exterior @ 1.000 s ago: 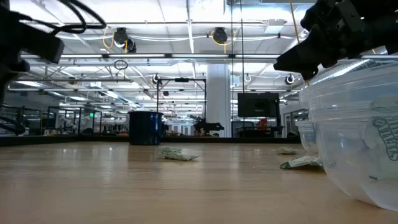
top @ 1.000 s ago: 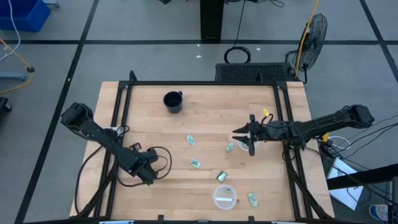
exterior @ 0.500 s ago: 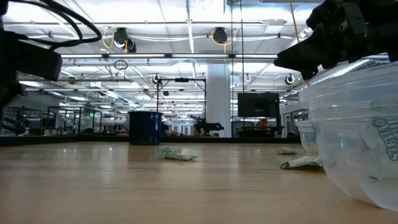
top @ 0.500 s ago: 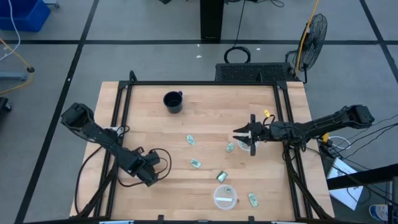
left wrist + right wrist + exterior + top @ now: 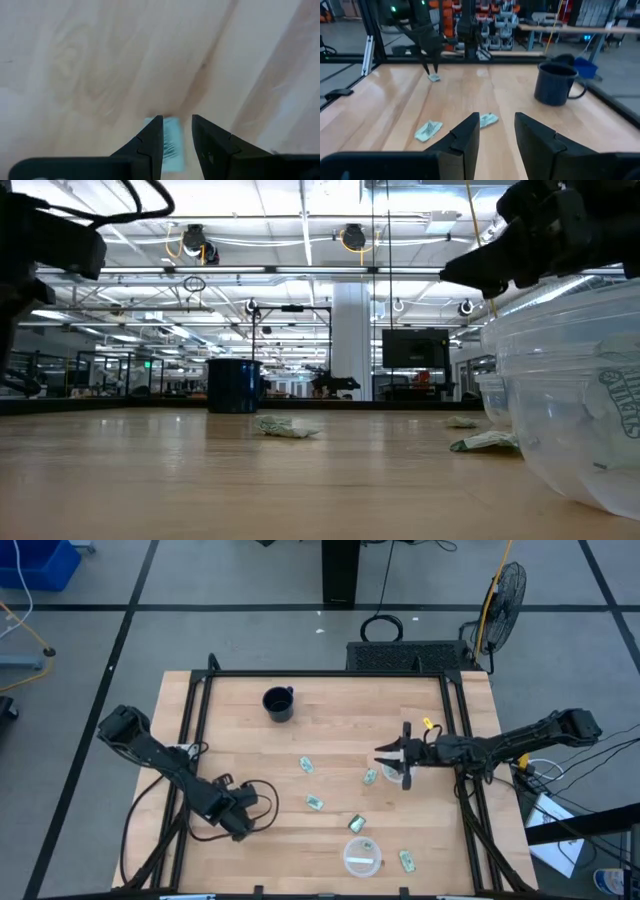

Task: Pick and place items into bin
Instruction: Put the white stevia packet into the bottom bin

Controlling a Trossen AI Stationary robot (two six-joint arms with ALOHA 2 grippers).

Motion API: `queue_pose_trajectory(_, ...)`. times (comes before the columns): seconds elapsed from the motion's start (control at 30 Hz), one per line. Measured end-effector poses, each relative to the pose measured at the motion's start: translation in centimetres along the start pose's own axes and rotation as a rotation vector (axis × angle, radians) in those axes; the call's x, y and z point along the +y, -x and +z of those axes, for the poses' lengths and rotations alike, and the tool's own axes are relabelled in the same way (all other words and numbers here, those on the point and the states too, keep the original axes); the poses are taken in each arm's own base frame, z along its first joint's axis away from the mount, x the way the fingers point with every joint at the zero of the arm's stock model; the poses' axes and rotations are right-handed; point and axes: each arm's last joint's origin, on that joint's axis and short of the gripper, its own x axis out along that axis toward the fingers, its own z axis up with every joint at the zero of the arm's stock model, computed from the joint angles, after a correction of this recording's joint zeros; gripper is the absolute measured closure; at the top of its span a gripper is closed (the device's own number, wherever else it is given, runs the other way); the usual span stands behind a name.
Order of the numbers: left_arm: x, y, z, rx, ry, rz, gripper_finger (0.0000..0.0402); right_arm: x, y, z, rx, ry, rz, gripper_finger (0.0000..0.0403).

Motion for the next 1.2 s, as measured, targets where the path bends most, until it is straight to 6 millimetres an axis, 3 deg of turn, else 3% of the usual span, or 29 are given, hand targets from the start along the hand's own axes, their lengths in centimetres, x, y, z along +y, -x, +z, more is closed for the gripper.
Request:
queue_pose_trajectory(0.13,0.4,-0.6,-0.5,0.01,0.021,0.031,0.0293,0.0,0.0,0.6,-0.056,0.035,-0.001,0.0287)
queue_pose_trajectory(0.33,0.5,-3.2,-1.3,-0.005,0.066,-0.005,0.0293,0.0,0.1,1.1,-0.109,0.046,-0.007,0.0287)
queue_pose_trajectory(0.53,0.9,-3.8,-1.6,-0.016,0.059,0.018,0.0297,0.0,0.1,1.2,-0.122,0.055,-0.009,0.0287)
queue_pose_trajectory(0.6,0.9,-3.8,-1.6,-0.02,0.033,0.016,0.0314,0.0,0.1,1.2,-0.122,0.055,-0.009,0.0287)
queue_pose_trajectory(0.73,1.0,-3.8,-1.3,-0.035,0.016,0.016,0.0384,0.0,0.1,1.2,-0.123,0.055,-0.009,0.0287)
queue_pose_trajectory(0.83,0.7,-3.5,-0.7,-0.061,0.023,-0.006,0.0392,0.0,0.1,1.2,-0.123,0.054,-0.009,0.0287)
queue_pose_trajectory(0.93,-0.9,-1.9,1.0,-0.173,-0.023,-0.061,0.0397,0.0,0.1,1.2,-0.127,0.051,-0.012,0.0287)
queue_pose_trajectory(1.2,-7.4,8.0,9.0,-0.871,-0.341,-0.42,0.0399,-0.3,0.1,1.2,-0.114,0.035,-0.108,0.0287)
